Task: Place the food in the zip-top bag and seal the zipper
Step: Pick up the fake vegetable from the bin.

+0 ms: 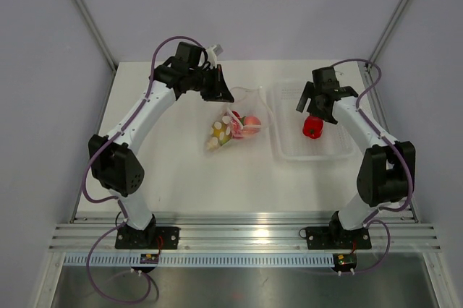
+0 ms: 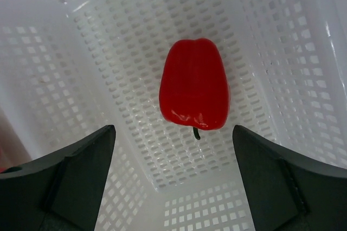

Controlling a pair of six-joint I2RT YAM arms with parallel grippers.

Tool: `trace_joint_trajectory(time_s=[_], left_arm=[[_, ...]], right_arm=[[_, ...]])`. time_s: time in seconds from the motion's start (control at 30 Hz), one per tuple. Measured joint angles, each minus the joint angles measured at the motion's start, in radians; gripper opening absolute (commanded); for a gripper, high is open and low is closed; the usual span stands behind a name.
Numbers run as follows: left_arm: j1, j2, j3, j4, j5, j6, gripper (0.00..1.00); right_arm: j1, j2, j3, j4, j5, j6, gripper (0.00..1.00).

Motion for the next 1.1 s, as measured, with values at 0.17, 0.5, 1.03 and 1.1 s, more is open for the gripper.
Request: trace_joint_trajectory(time_s=[0.17, 0.5, 1.03, 1.1], left_arm=[[0.0, 0.0, -0.005, 0.003, 0.0, 0.0, 0.0], [0.0, 0.0, -0.016, 0.002, 0.0, 0.0, 0.0], [0.0, 0.0, -0.016, 0.0, 0.0, 0.0, 0.0], [0.0, 0.0, -0.016, 0.0, 0.0, 0.0, 0.0]], right_arm=[[0.005, 0.092, 0.0, -0.005, 0.048, -0.053, 0.99], [-0.017, 0.222, 0.011, 0.018, 0.023, -0.177, 1.0], [-0.02, 0.119, 0.02, 0.02, -0.055, -0.201, 0.6], [-0.019, 0.038, 0.021, 0.015, -0.081, -0.199, 0.6]])
